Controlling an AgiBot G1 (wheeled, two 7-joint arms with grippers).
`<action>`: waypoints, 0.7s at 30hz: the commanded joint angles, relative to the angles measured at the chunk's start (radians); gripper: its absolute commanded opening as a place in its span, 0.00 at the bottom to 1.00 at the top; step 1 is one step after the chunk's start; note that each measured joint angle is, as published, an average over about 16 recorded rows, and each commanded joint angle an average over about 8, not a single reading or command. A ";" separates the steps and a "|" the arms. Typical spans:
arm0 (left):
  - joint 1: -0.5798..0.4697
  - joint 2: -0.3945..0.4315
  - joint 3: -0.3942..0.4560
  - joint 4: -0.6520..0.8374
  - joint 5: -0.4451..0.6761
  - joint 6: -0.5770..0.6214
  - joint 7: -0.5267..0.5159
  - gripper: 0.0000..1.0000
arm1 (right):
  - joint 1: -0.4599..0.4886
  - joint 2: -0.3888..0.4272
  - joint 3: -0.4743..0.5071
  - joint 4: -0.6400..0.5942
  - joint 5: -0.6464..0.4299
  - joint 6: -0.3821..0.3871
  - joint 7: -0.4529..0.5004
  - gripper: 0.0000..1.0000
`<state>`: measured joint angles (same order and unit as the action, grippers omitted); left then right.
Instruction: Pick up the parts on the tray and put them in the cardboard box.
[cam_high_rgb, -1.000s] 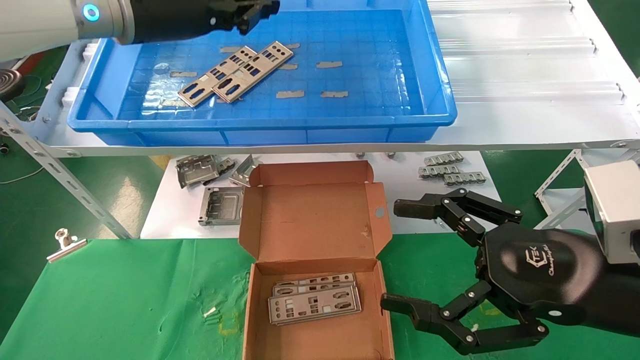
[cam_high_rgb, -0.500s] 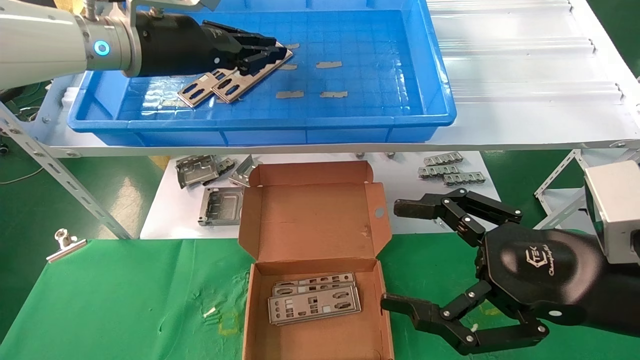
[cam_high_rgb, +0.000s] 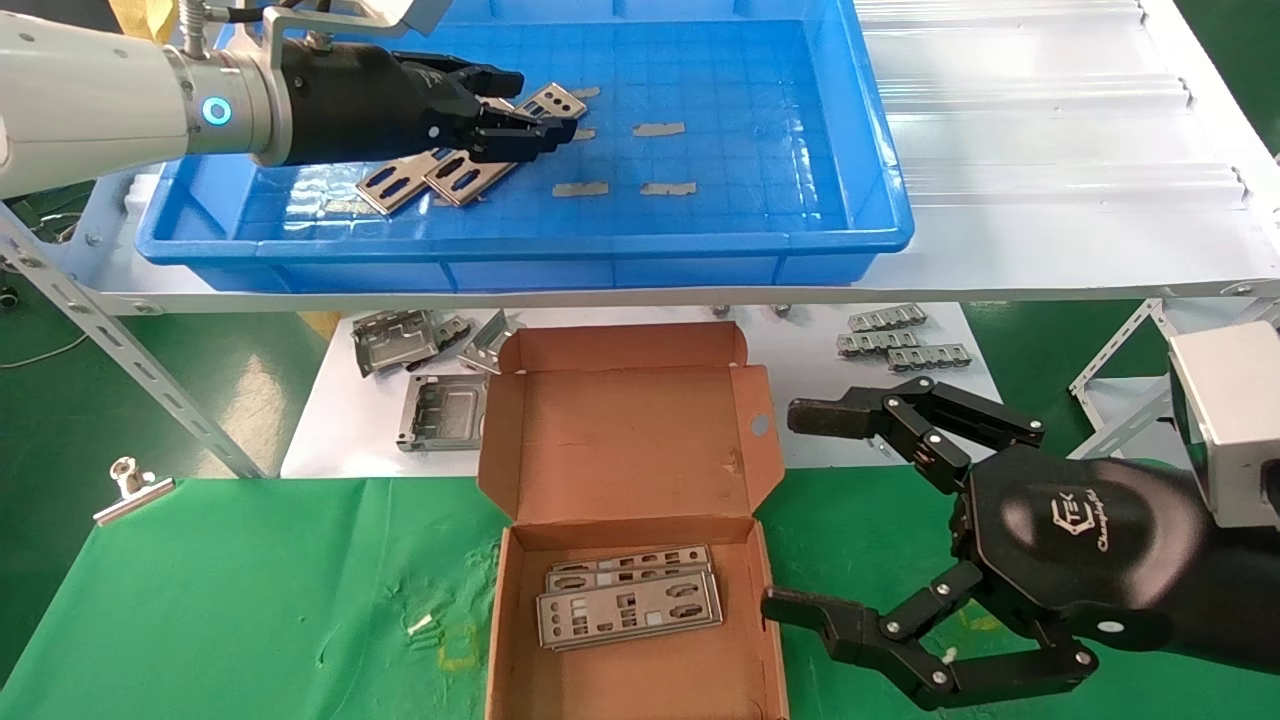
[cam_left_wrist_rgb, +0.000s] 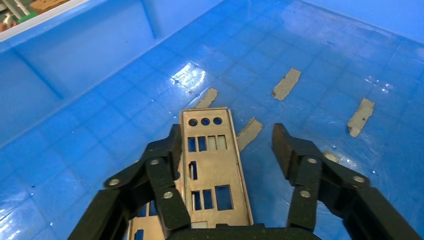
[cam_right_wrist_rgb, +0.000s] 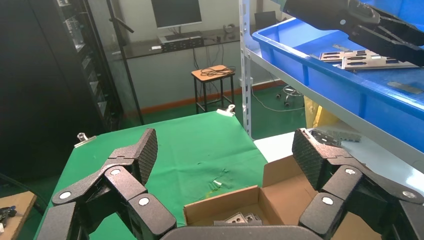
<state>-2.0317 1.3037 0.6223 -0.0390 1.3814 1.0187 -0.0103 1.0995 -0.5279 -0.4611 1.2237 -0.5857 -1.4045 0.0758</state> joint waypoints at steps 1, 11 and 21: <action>0.000 0.001 0.001 0.000 0.001 -0.004 0.003 1.00 | 0.000 0.000 0.000 0.000 0.000 0.000 0.000 1.00; 0.003 0.020 0.015 0.009 0.021 -0.035 -0.008 0.08 | 0.000 0.000 0.000 0.000 0.000 0.000 0.000 1.00; 0.020 0.033 0.018 -0.002 0.024 -0.079 -0.018 0.00 | 0.000 0.000 0.000 0.000 0.000 0.000 0.000 1.00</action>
<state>-2.0128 1.3355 0.6396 -0.0411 1.4039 0.9406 -0.0294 1.0995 -0.5279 -0.4611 1.2237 -0.5857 -1.4045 0.0758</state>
